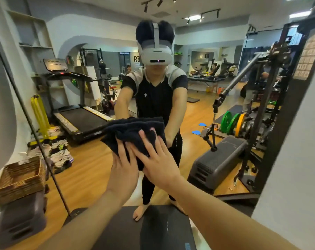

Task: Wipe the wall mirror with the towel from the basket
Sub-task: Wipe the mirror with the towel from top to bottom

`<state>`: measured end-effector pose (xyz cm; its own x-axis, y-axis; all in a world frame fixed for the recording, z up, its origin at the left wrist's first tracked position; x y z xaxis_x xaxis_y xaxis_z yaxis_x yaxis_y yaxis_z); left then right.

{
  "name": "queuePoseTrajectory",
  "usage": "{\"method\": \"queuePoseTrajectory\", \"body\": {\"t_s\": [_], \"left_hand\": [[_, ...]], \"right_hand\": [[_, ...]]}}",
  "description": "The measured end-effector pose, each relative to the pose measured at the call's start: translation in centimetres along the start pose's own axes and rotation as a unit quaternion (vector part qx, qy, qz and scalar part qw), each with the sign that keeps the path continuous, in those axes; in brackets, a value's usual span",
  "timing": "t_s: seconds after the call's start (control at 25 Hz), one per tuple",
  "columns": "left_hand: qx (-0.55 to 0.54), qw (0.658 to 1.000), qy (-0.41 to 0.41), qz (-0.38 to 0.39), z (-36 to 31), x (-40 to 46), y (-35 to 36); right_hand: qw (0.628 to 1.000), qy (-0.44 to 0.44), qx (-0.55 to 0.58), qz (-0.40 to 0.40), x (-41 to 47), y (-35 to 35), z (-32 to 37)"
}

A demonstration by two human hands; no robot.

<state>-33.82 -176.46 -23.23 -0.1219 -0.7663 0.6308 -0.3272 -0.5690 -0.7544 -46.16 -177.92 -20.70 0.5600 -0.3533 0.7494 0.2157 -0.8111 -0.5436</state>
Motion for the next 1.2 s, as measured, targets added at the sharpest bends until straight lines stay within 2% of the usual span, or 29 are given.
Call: {"method": "queuePoseTrajectory", "body": {"t_s": [0.16,0.36,0.52,0.72,0.84,0.92,1.04,1.2], "left_hand": [[-0.041,0.999,0.016,0.006,-11.4,1.0,6.4],[-0.075,0.995,0.062,0.001,-24.8,6.2,8.7],[-0.061,0.984,0.154,-0.062,-33.9,14.9,6.2],[-0.067,0.979,0.149,-0.124,-40.8,25.1,-2.1],[-0.072,0.98,0.133,-0.128,-42.3,27.4,-4.3],[-0.068,0.974,0.16,-0.148,-41.8,26.9,-3.4],[-0.053,0.962,0.217,-0.155,-40.7,23.6,0.4],[-0.071,0.97,0.2,-0.119,-39.7,17.7,7.2]], "right_hand": [[0.999,0.023,-0.042,0.021,-8.3,-1.0,-9.6],[0.993,0.058,-0.085,0.049,-13.6,-5.7,-22.7],[0.987,0.124,-0.103,0.01,-12.0,-10.5,-33.0],[0.981,0.153,-0.115,-0.026,-4.2,-17.4,-42.3],[0.981,0.154,-0.105,-0.048,-2.1,-19.3,-44.3],[0.979,0.17,-0.092,-0.064,-3.1,-18.6,-43.7],[0.975,0.198,-0.064,-0.08,-7.1,-15.7,-41.8],[0.976,0.2,-0.045,-0.076,-13.9,-11.1,-38.7]]}}
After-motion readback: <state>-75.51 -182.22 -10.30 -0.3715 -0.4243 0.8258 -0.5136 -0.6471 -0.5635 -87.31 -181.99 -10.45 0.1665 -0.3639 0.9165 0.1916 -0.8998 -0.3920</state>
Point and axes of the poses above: each hand's wrist, its own x-axis towards the middle knuckle, its own y-axis out of the palm, z = x × y, the point moved 5 cm from there along x, towards the middle knuckle, and after that the axes turned 10 degrees about -x, right-handed, at the moved point
